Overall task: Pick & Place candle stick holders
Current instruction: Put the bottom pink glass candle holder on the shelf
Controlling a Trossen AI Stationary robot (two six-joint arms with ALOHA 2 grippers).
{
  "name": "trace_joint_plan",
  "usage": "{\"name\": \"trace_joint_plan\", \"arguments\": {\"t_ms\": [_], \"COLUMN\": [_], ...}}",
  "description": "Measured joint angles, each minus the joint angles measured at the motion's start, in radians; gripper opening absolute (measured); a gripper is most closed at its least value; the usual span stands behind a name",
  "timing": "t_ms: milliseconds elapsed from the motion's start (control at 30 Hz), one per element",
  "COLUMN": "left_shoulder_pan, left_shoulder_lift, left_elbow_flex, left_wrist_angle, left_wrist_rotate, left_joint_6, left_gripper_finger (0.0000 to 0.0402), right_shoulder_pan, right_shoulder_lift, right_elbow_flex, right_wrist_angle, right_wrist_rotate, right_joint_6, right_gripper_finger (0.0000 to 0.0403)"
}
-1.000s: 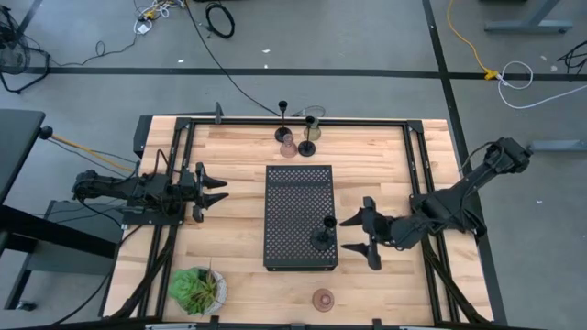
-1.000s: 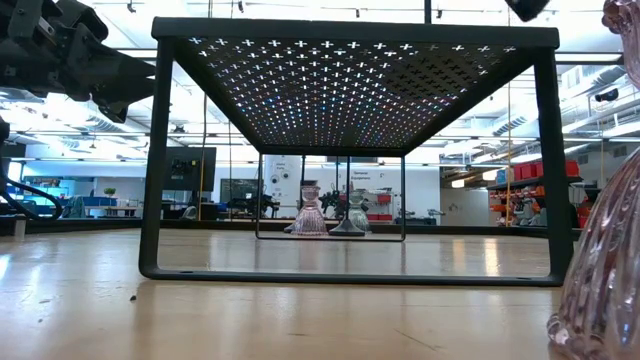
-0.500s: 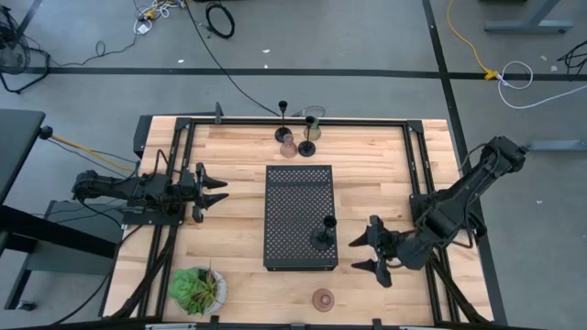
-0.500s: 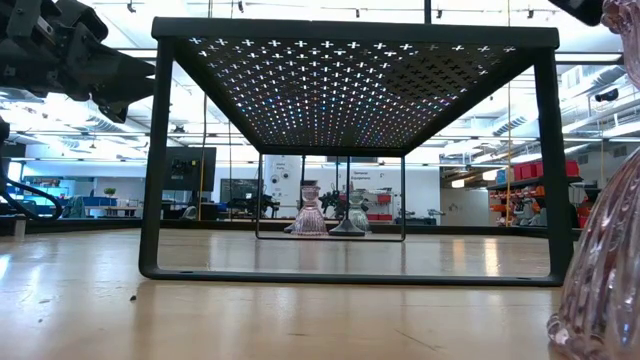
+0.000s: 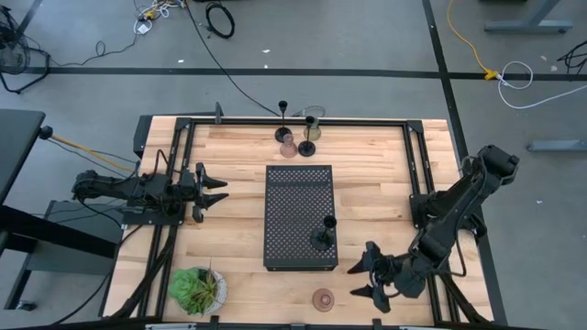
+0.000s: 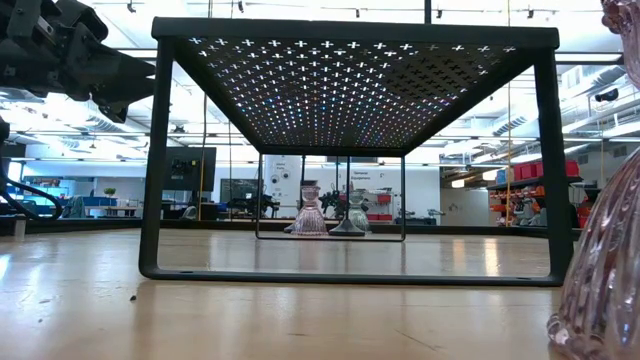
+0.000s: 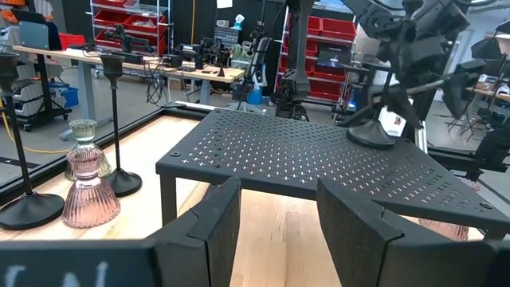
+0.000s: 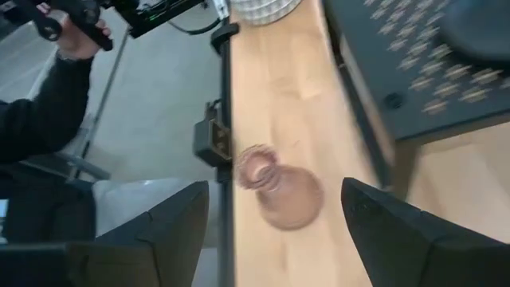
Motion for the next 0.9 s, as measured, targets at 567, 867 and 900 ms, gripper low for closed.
{"name": "trace_joint_plan", "arguments": {"t_ms": [567,867,900], "left_shoulder_pan": [0.000,0.000,0.000], "left_shoulder_lift": [0.000,0.000,0.000], "left_elbow_flex": [0.000,0.000,0.000], "left_wrist_angle": [0.000,0.000,0.000], "left_wrist_rotate": [0.000,0.000,0.000], "left_joint_6": [0.000,0.000,0.000], "left_gripper_finger": [0.0170,0.0170,0.0170], "right_shoulder_pan": [0.030,0.030,0.030], "right_shoulder_lift": [0.221,0.293,0.301], "right_elbow_flex": [0.000,0.000,0.000], "right_wrist_angle": [0.211,0.233,0.234], "right_wrist_rotate": [-0.025,0.020,0.022], "right_joint_6": [0.022,0.018,0.018], "right_gripper_finger": [0.0284,0.0284,0.0284]}}
